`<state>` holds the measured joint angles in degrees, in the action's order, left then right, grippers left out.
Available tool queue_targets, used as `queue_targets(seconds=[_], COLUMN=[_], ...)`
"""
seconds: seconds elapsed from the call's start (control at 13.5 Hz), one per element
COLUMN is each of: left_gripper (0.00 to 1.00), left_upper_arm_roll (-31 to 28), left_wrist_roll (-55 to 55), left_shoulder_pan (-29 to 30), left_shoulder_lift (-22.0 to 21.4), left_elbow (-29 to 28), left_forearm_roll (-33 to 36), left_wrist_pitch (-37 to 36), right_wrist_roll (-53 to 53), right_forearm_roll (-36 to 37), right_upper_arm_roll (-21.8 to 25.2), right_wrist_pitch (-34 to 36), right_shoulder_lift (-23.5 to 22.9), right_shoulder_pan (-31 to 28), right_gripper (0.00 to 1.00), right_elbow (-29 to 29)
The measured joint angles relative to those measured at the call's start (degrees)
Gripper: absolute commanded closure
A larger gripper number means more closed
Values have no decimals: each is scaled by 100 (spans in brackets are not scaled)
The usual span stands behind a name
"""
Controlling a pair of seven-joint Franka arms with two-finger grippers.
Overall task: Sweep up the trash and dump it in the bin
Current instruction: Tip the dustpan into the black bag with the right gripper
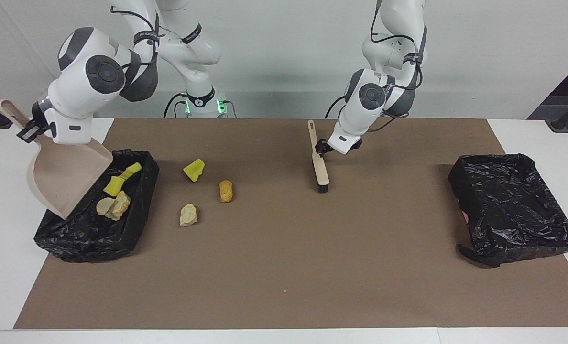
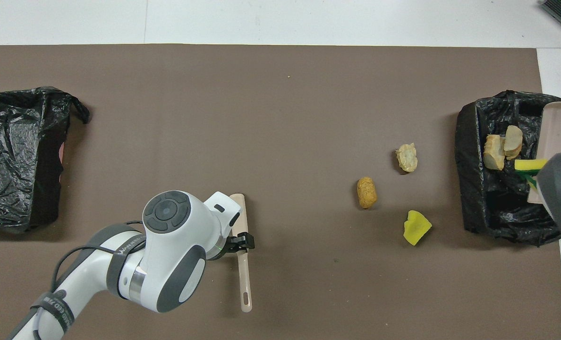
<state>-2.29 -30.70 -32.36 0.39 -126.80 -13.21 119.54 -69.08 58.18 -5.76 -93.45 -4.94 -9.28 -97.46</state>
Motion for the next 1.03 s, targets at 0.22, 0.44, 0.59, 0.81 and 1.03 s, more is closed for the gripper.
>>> queue_targets(seconds=[0.22,0.44,0.59,0.81,1.03], left_gripper=[0,0,0,0,0], left_upper_arm_roll=[-12,-23,-35,-50,-51], left_wrist_roll=[37,597,1405,2540,3114], left_shoulder_pan=[392,1115,1702,2498,2892], left_shoulder_lift=[-14,-69,-190,-402,-535], left_elbow=[296,603,752,994,1674], left_forearm_roll=[372,602,752,922,935], left_wrist_pitch=[-36,-184,-551,-1027,-1665], right_wrist_roll=[0,0,0,-57,-57], right_forearm_roll=[184,423,452,445,-182], right_upper_arm_roll=[5,-1,-14,-36,-50], right_wrist_pitch=[0,13,91,99,22], right_shoulder_lift=[2,8,34,89,72], right_shoulder_pan=[2,23,101,149,144], right_gripper=[100,100,100,100,100], right_elbow=[-2,-2,3,152,391])
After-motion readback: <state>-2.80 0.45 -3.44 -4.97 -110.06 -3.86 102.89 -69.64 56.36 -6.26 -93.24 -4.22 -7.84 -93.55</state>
